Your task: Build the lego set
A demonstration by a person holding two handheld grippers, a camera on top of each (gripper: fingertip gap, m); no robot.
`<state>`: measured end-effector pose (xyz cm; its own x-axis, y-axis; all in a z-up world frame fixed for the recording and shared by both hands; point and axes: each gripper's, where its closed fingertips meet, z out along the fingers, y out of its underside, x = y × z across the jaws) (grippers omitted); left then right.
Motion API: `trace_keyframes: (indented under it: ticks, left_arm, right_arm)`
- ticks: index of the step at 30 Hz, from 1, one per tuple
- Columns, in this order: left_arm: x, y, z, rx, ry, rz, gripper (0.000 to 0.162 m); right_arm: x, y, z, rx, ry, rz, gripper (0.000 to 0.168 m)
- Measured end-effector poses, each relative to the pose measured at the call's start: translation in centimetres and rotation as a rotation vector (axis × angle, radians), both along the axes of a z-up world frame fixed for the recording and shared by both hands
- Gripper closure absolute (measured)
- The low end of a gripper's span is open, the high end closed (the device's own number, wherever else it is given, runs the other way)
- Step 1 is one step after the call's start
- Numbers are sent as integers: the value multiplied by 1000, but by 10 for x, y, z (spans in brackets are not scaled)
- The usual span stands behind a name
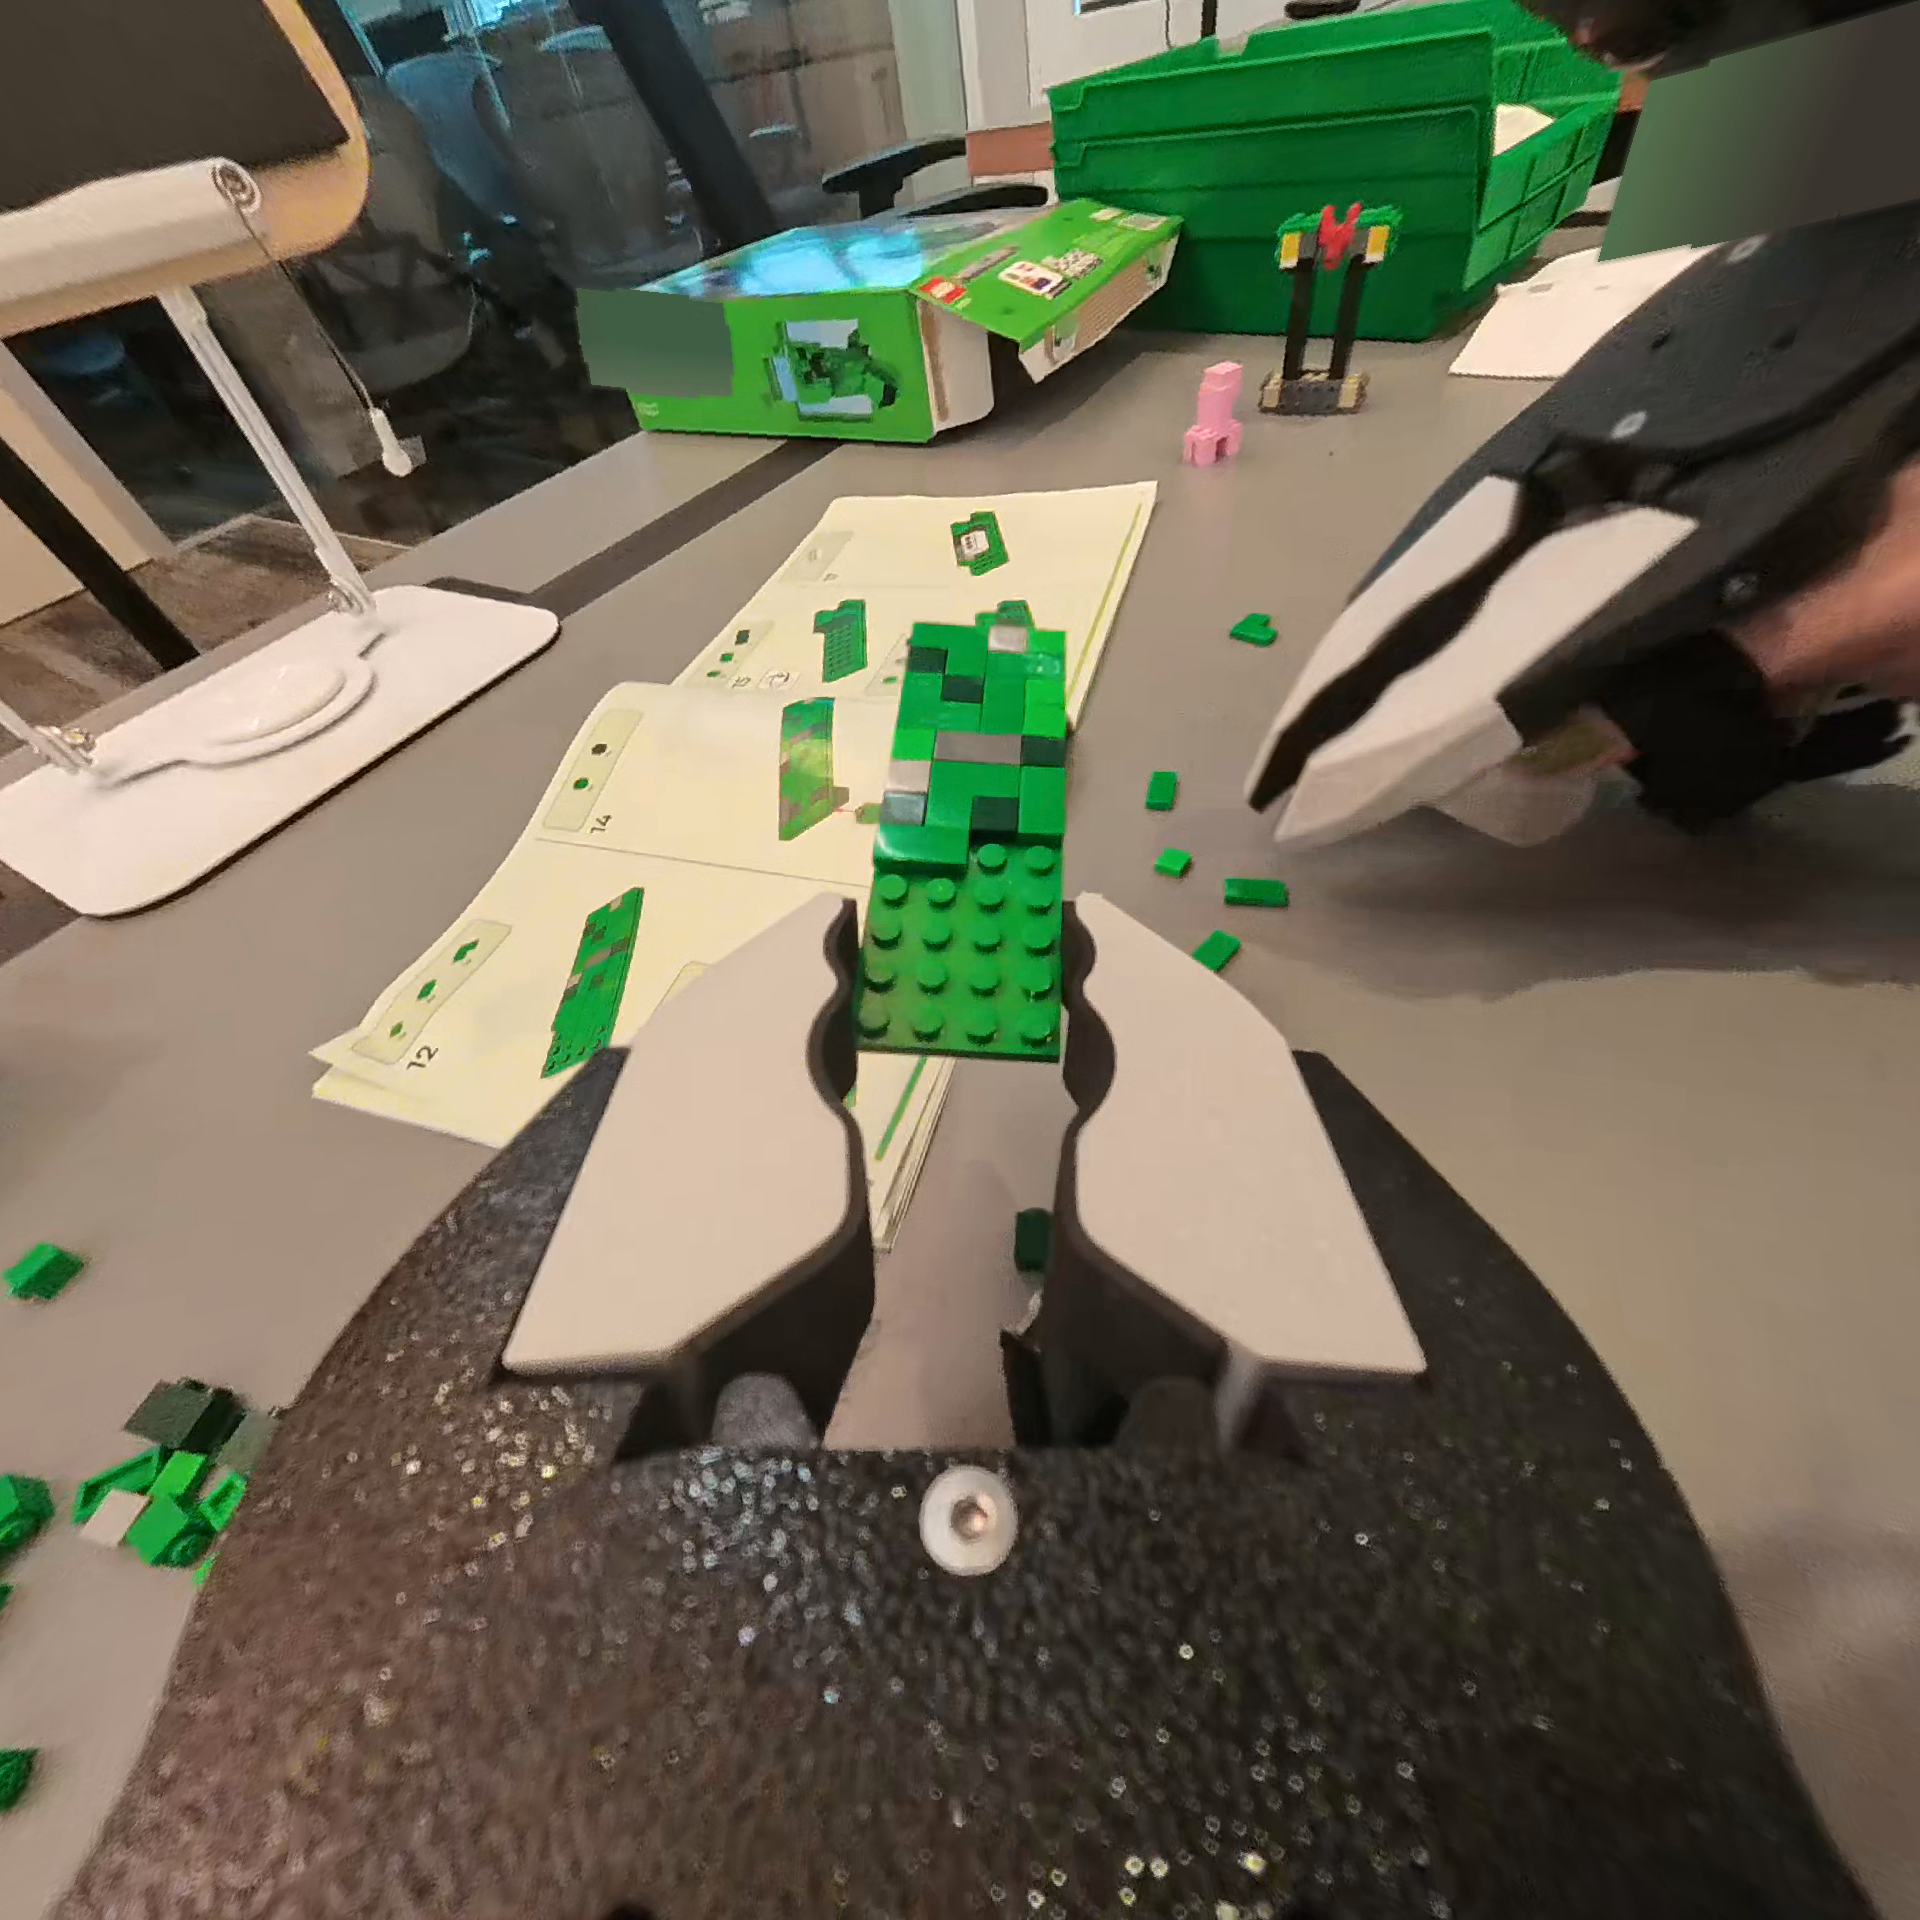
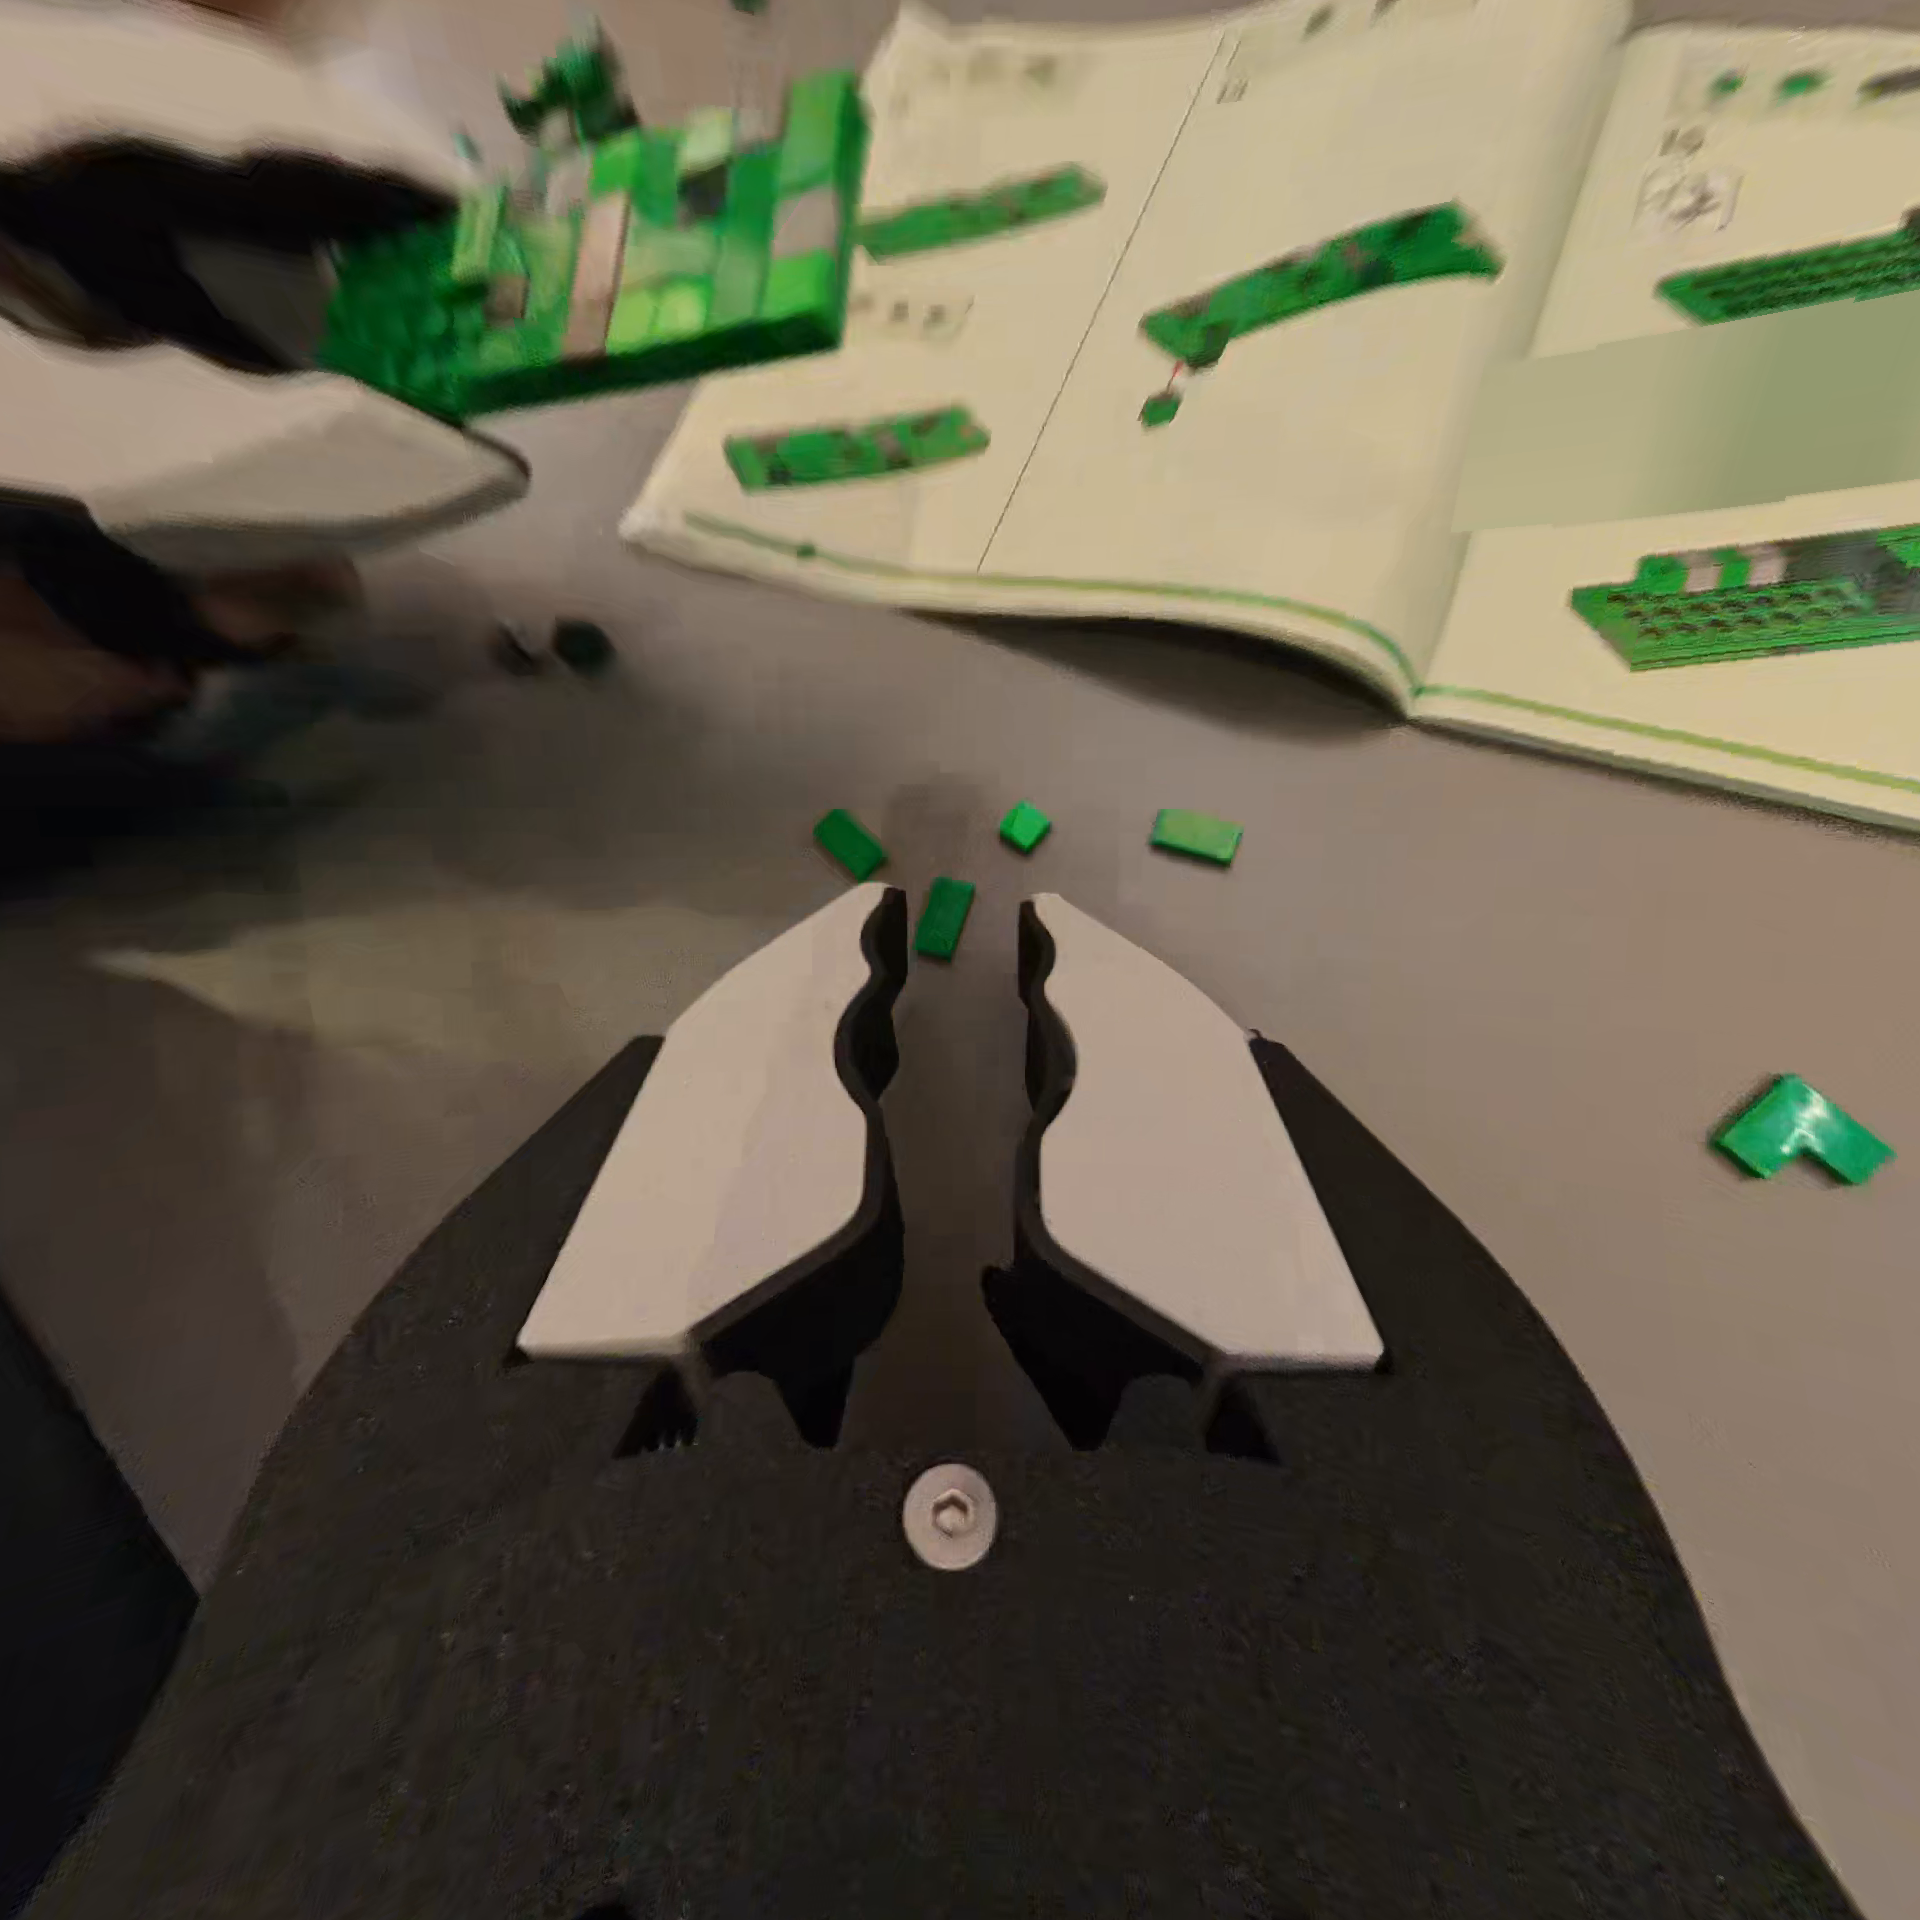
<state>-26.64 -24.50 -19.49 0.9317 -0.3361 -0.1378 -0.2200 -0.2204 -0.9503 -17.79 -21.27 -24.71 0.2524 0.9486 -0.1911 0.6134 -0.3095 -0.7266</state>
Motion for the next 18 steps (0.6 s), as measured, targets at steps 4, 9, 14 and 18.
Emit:
trace_keyframes:
  ticks: [4,9,14,18]
  left_arm:
    - [3,0,-4,-13,15,-11,126]
    - [6,-1,-6,-26,17,-26,126]
    - [12,-2,-9,-74,-43,-76,126]
    - [24,-7,-16,-169,-148,-175,126]
  right_arm:
    - [-1,-4,-11,141,-160,35,150]
    - [-5,-1,-16,159,-219,39,161]
    - [-4,6,-3,253,-201,92,161]
    - [-22,-10,62,318,110,318,162]
